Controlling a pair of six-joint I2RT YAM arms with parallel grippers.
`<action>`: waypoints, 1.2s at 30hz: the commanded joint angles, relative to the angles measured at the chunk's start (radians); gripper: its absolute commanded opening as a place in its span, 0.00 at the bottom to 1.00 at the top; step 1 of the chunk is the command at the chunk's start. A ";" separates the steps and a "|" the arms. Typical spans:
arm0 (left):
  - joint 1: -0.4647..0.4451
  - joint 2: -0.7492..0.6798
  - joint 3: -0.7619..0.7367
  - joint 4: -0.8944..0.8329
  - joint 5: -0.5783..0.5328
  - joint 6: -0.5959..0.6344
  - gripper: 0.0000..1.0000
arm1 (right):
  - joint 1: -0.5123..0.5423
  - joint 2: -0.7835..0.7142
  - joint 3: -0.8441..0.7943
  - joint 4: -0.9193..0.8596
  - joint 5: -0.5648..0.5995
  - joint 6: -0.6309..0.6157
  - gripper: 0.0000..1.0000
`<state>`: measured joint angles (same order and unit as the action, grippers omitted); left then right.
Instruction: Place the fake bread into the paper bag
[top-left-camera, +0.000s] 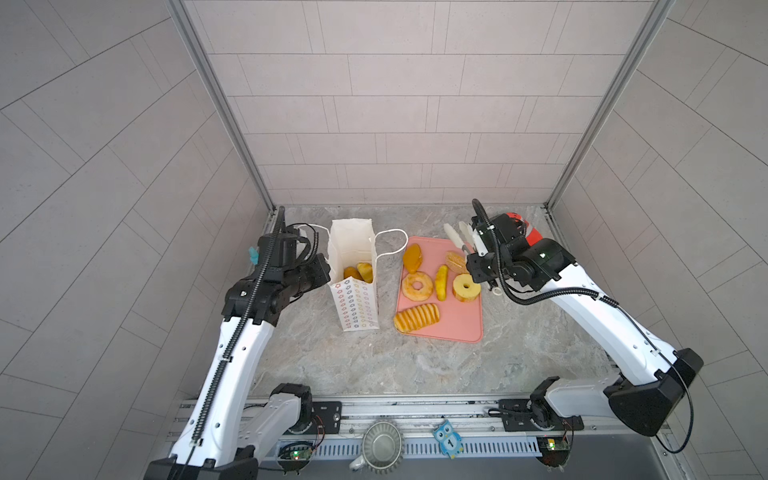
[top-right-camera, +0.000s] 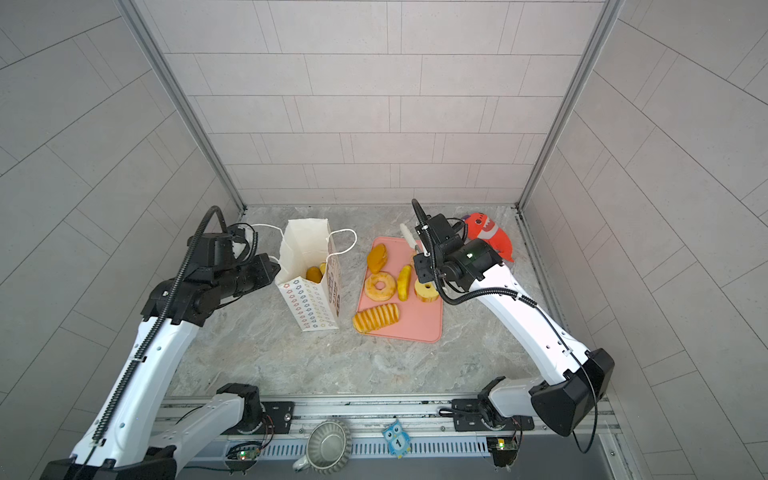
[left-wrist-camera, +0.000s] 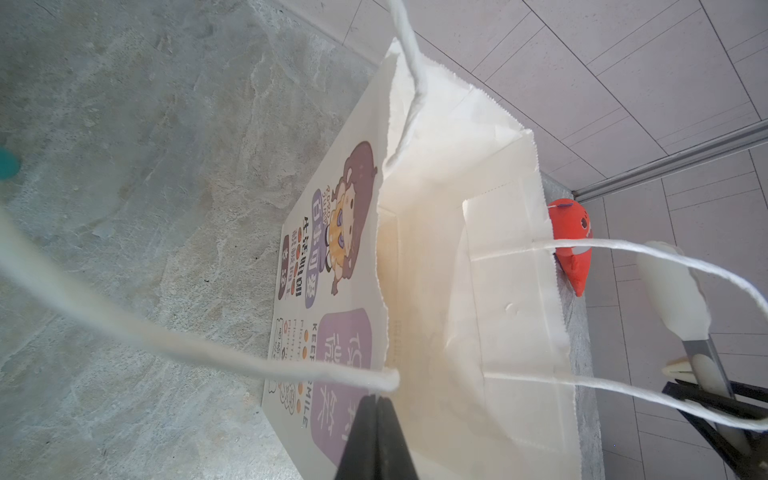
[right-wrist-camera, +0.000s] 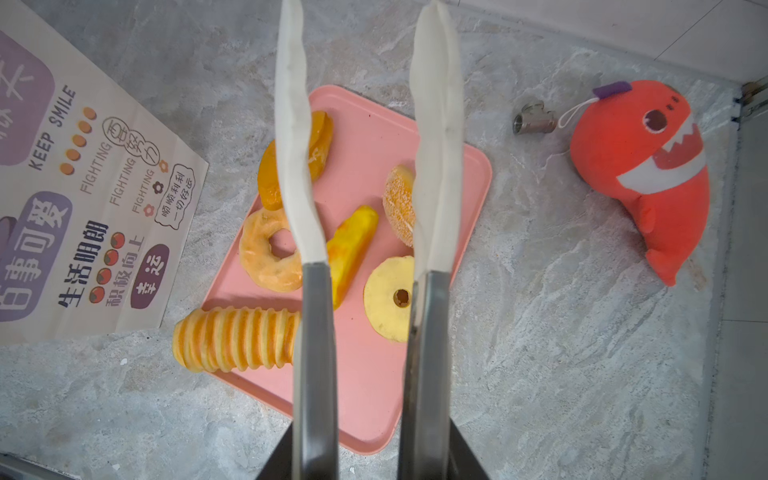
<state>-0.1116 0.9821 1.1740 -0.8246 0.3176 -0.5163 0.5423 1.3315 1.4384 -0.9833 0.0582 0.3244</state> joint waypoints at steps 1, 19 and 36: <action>0.007 -0.011 -0.006 -0.005 -0.001 0.008 0.04 | -0.005 0.016 -0.048 0.034 -0.028 -0.004 0.39; 0.007 -0.015 -0.021 0.007 0.001 0.006 0.04 | -0.005 0.076 -0.228 0.000 -0.147 0.029 0.40; 0.012 -0.023 -0.042 0.025 0.015 0.005 0.04 | 0.016 0.069 -0.283 0.025 -0.166 0.087 0.45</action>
<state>-0.1066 0.9703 1.1492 -0.8051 0.3229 -0.5163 0.5499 1.4082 1.1538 -0.9600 -0.1104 0.3904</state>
